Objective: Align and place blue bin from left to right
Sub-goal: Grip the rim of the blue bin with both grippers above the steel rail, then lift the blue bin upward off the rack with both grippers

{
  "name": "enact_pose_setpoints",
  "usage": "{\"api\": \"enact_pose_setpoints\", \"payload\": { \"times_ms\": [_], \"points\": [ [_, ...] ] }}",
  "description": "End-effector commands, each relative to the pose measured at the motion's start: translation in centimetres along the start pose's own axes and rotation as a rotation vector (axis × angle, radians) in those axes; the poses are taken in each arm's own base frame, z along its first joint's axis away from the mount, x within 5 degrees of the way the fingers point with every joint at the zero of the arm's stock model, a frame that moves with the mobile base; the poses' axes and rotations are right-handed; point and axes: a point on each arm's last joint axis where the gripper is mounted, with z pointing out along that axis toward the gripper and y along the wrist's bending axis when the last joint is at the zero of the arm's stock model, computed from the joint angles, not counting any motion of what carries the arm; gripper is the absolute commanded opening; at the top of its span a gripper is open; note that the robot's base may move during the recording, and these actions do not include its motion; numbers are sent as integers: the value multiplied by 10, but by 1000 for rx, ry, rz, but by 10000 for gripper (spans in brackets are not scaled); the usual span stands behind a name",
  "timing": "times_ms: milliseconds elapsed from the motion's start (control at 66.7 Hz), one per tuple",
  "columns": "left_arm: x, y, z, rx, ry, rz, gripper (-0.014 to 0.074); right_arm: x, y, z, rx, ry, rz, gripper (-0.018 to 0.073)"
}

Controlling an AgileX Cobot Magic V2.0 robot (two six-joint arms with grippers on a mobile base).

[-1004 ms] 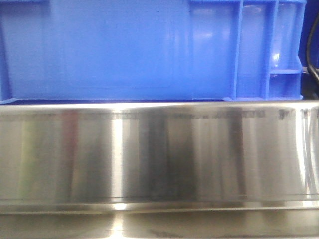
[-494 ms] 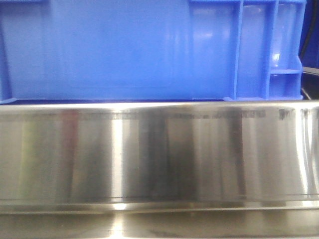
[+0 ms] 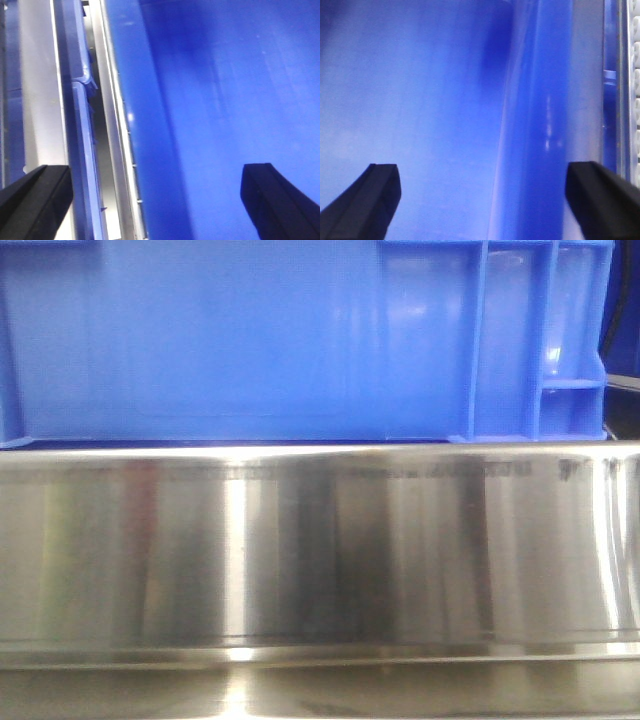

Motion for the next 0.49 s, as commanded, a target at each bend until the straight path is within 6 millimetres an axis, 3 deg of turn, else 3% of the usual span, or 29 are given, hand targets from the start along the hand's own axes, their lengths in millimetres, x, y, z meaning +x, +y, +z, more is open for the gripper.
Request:
{"api": "enact_pose_setpoints", "payload": {
  "times_ms": [0,90,180,225,479],
  "points": [
    [-1,-2,-3,18,-15,-5,519,-2,-2,-3,6,-17,-4,344],
    [-1,-4,-3,43,-12,-14,360,-2,-2,-3,6,-17,-4,125],
    [-1,-6,-3,66,-9,-22,79,-2,-2,-3,4,-17,-3,-96],
    [-1,-7,-3,74,-9,-25,-92,-2,-2,-3,0,-16,-2,-74],
    [-1,-12,-4,134,-3,-42,-111,0,4,-6,-71,-1,24,-60]
  ]
}}
